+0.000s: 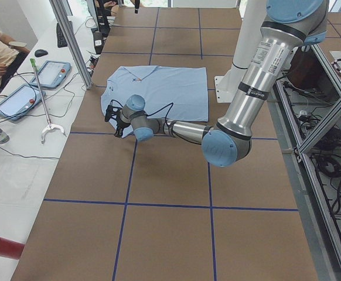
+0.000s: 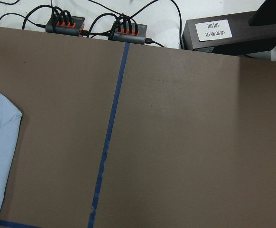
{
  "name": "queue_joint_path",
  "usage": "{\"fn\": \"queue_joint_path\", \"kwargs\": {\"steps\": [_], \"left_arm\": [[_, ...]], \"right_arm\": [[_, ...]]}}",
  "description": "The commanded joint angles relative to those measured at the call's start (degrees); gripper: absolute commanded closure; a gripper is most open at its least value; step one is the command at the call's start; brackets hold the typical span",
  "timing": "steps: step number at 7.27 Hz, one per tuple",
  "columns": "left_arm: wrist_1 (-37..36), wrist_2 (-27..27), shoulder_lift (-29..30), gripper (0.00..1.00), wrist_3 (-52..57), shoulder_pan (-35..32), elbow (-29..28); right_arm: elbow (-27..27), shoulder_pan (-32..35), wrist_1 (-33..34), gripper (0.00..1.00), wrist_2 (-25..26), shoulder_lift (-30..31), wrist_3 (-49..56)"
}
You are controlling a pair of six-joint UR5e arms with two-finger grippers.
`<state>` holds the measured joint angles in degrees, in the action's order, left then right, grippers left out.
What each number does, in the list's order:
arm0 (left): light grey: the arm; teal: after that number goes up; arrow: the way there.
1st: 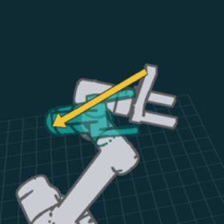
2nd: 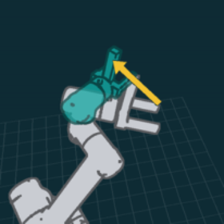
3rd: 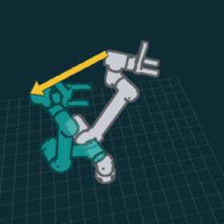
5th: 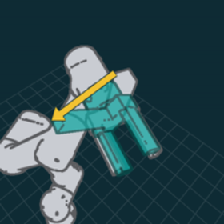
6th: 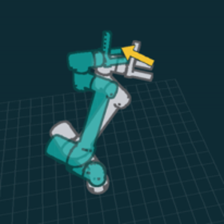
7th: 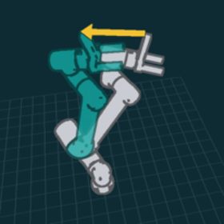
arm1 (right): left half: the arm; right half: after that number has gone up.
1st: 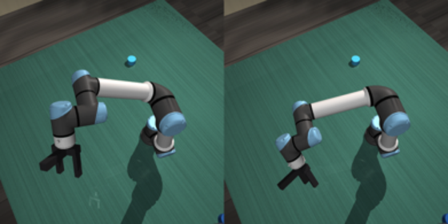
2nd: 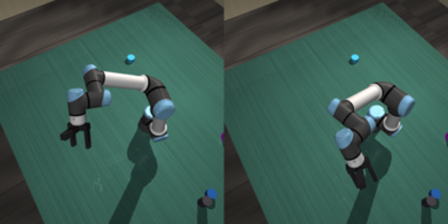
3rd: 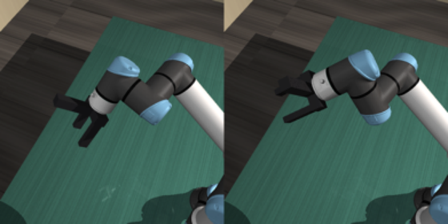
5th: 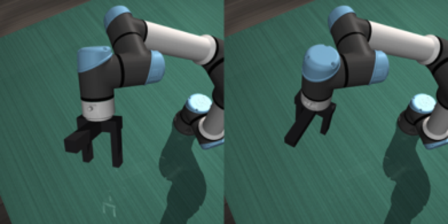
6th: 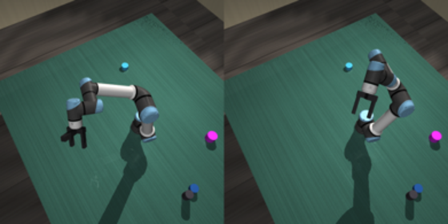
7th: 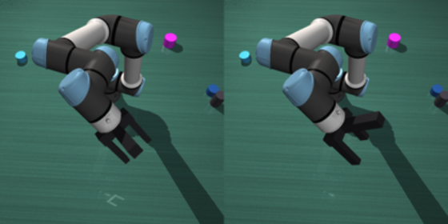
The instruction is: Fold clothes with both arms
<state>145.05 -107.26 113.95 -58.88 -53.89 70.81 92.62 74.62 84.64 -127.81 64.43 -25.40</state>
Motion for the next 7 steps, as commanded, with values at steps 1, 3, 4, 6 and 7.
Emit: {"fn": "queue_joint_path", "kwargs": {"steps": [1, 3, 4, 6, 7], "left_arm": [[-0.03, 2.48, 0.05, 0.37, -0.44, 2.81, -0.23], [-0.03, 2.94, -0.04, 0.43, -0.62, 3.44, -1.46], [0.06, 2.94, 0.05, 0.43, -0.53, 3.44, -2.07], [0.06, 2.94, 0.14, 0.43, -0.53, 3.44, -2.25], [-0.03, 3.02, 0.22, 0.43, -0.53, 3.44, -2.25]], "right_arm": [[0.01, 0.0, 0.0, 0.0, 0.02, 0.17, 0.0], [0.01, 0.0, 0.0, 0.0, 0.02, 0.09, 0.0], [0.01, 0.0, 0.0, 0.0, 0.02, 0.09, 0.09], [0.01, 0.0, 0.0, 0.0, 0.02, 0.09, 0.09], [0.01, 0.0, 0.0, 0.0, 0.02, 0.09, 0.09]]}}
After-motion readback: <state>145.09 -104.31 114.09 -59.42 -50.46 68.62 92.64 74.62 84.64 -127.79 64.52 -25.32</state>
